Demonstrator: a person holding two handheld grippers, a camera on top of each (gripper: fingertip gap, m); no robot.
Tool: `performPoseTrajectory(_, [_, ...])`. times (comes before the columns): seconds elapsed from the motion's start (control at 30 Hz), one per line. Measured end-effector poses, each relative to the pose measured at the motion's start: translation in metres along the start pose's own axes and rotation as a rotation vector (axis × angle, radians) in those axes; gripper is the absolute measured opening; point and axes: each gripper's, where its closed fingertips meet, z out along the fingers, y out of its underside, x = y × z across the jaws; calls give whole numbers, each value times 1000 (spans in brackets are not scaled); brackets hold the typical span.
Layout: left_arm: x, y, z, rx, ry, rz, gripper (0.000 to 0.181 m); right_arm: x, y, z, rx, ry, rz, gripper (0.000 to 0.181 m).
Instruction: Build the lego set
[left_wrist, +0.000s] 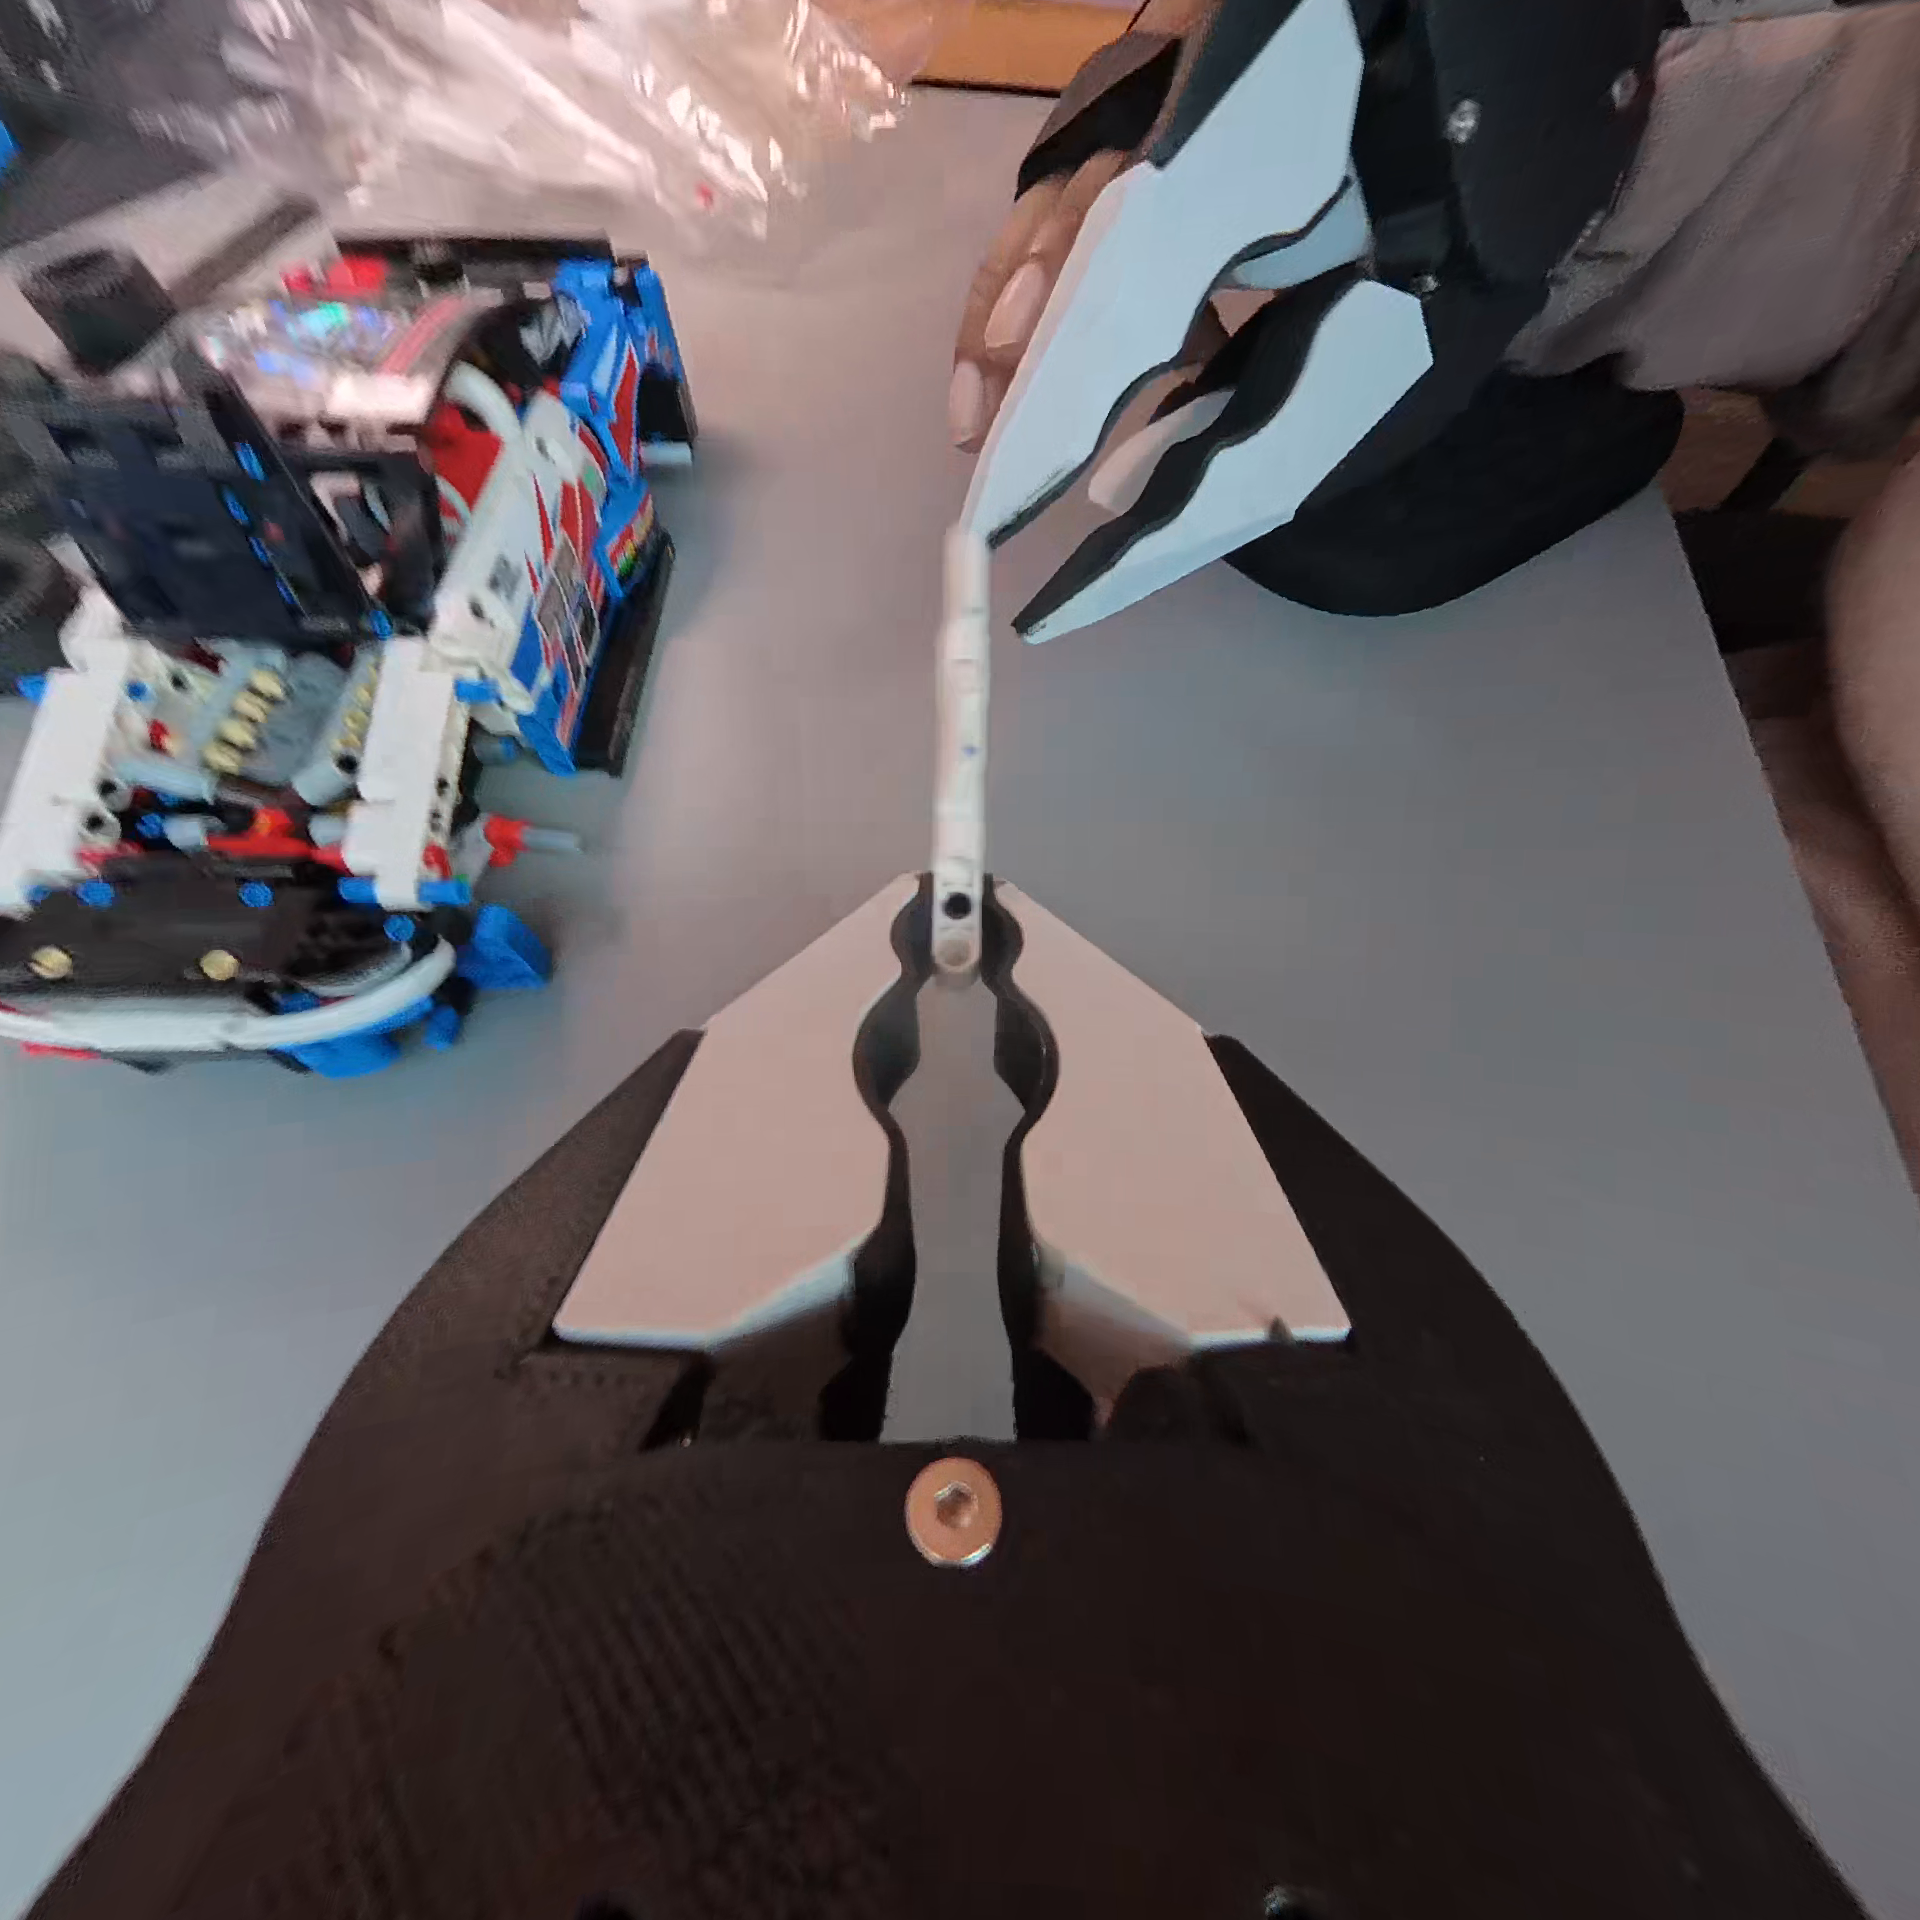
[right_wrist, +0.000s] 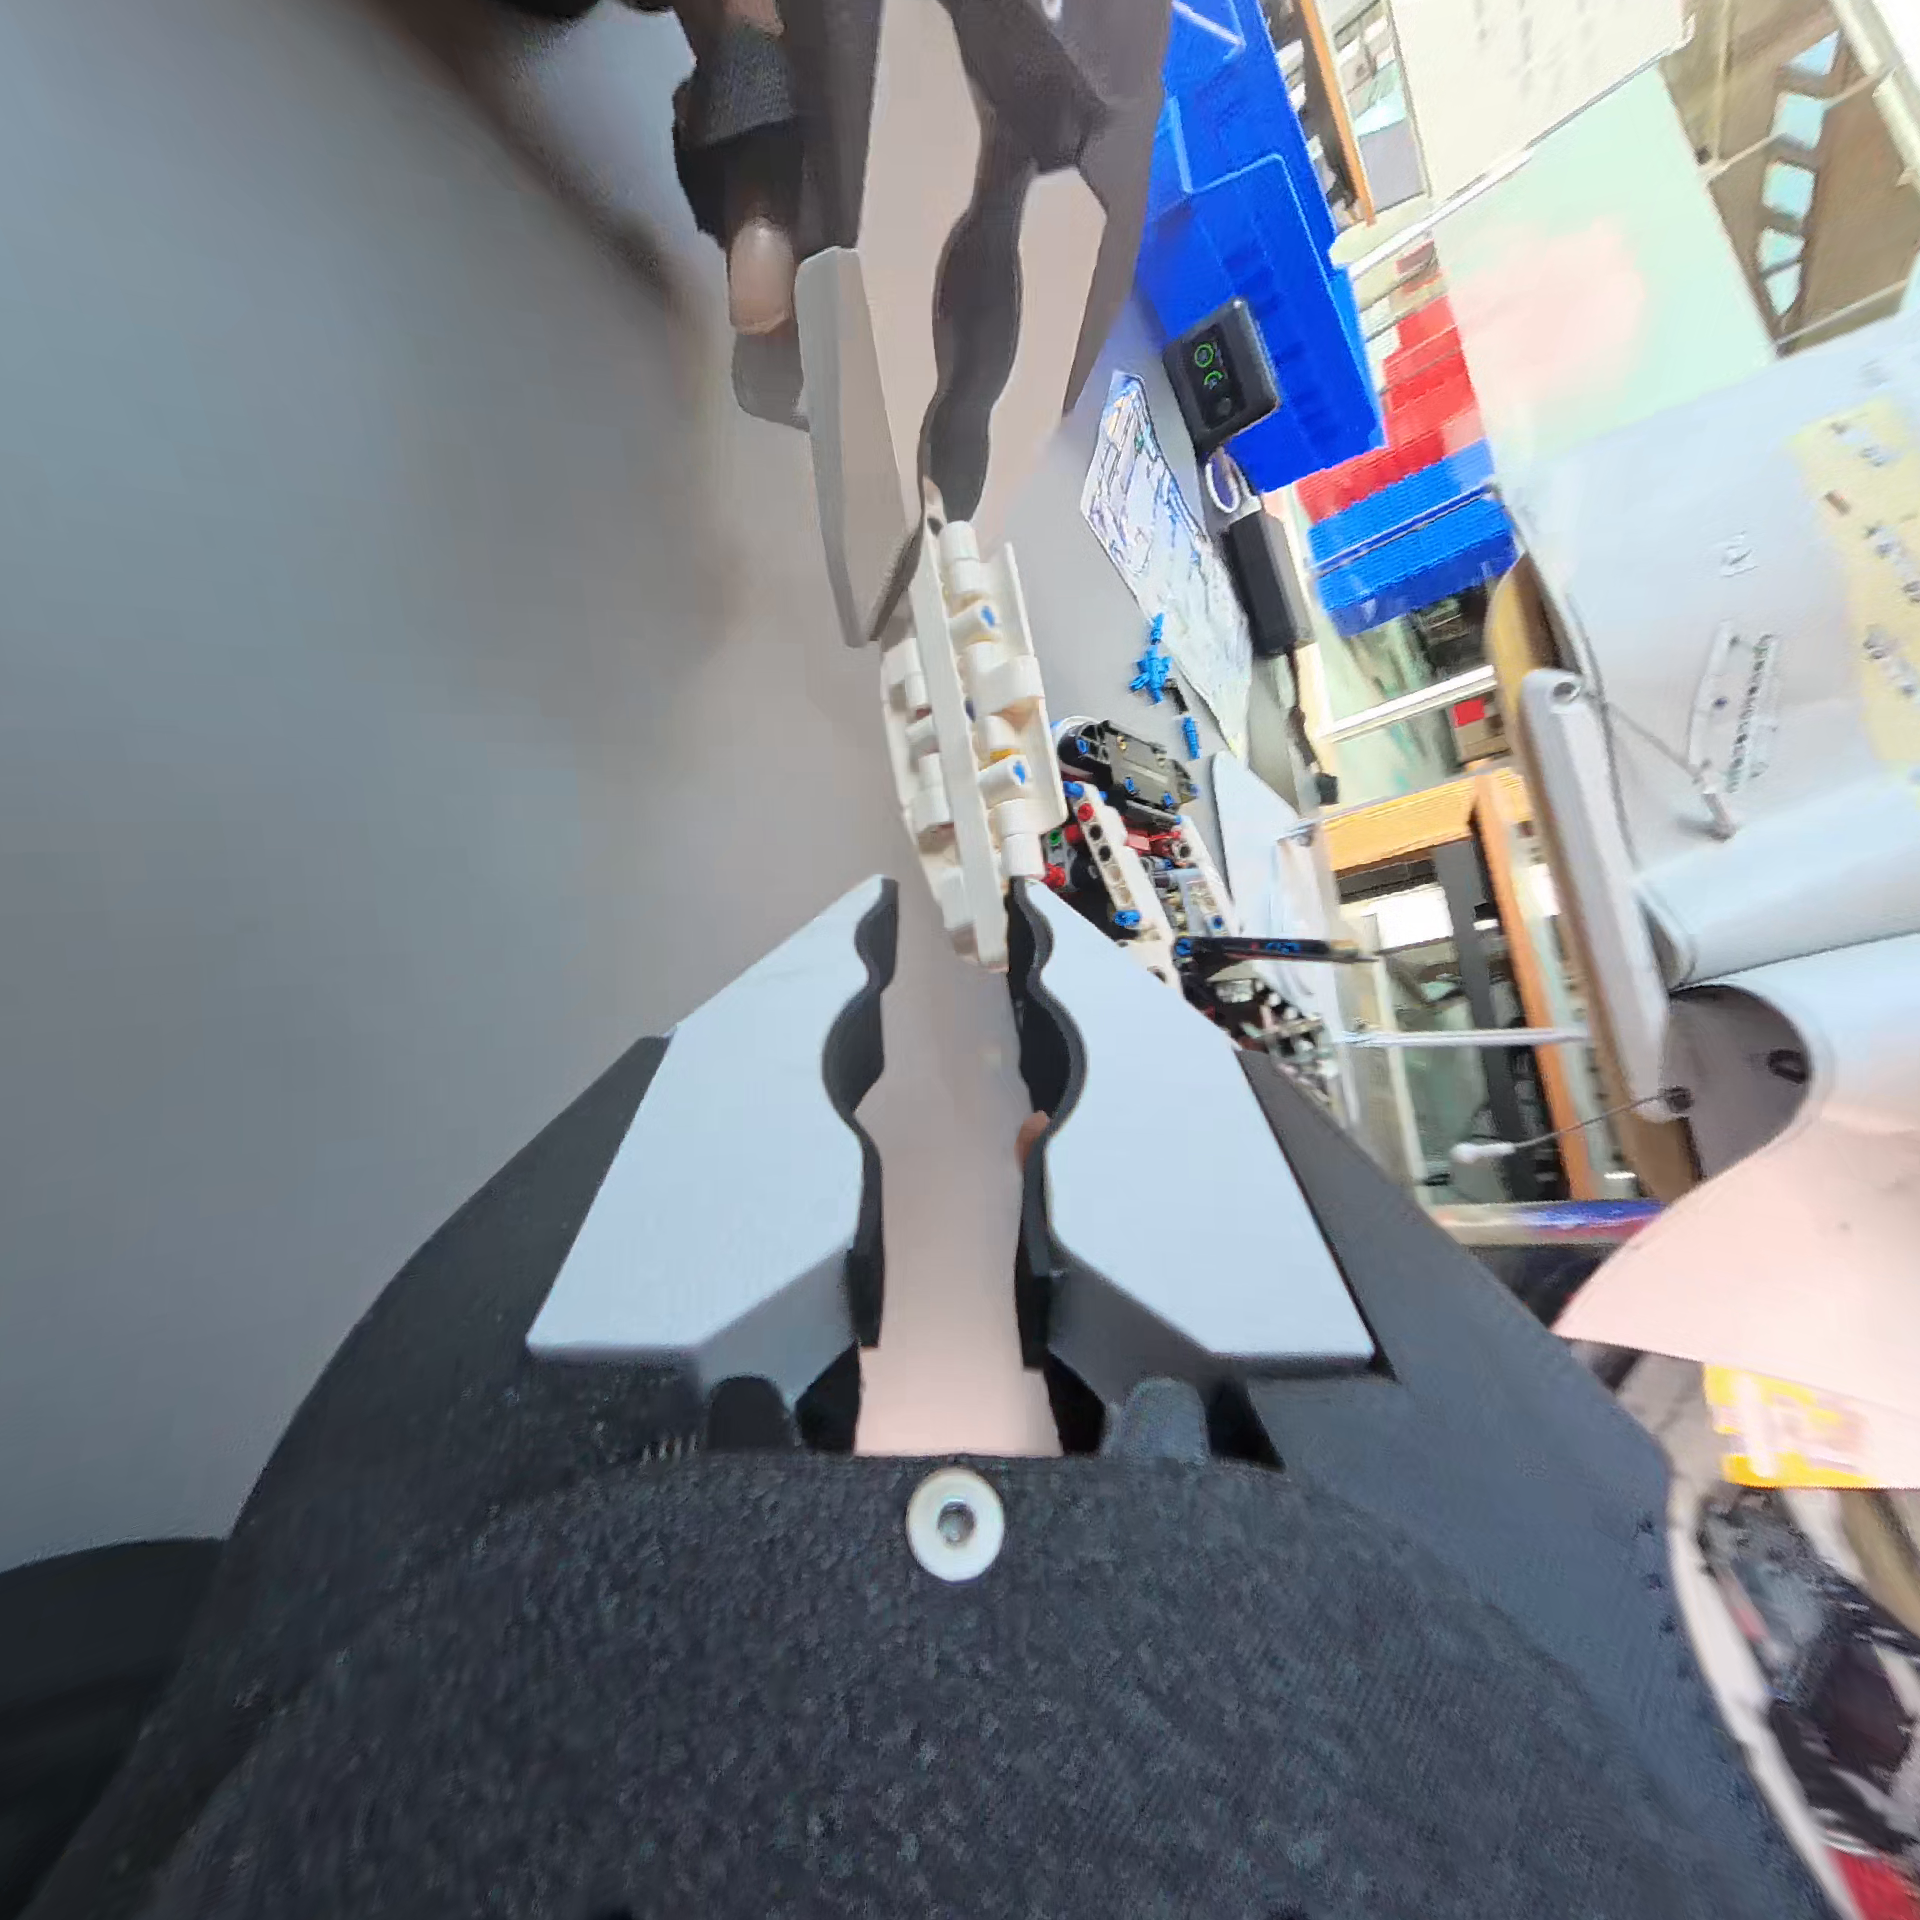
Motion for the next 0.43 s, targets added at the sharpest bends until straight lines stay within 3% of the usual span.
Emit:
performPoseTrajectory(0.03, [-4, -7, -3, 32, -64, 94, 5, -1, 1, -2, 13, -46, 102, 32])
performPoseTrajectory(0.1, [-12, -19, -10, 56, -228, 332, 5, 3, 0, -8, 60, -131, 332, 52])
performPoseTrajectory(0.2, [-14, -34, -18, 30, -482, 782, 5, 22, -3, -14, 153, -96, 433, 46])
performPoseTrajectory(0.3, [-5, -41, -13, -32, -636, 1141, 5, 19, -4, -9, 124, -74, 304, 43])
performPoseTrajectory(0.43, [0, -41, -7, -60, -671, 1242, 5, 16, -10, -1, 95, 50, 28, 15])
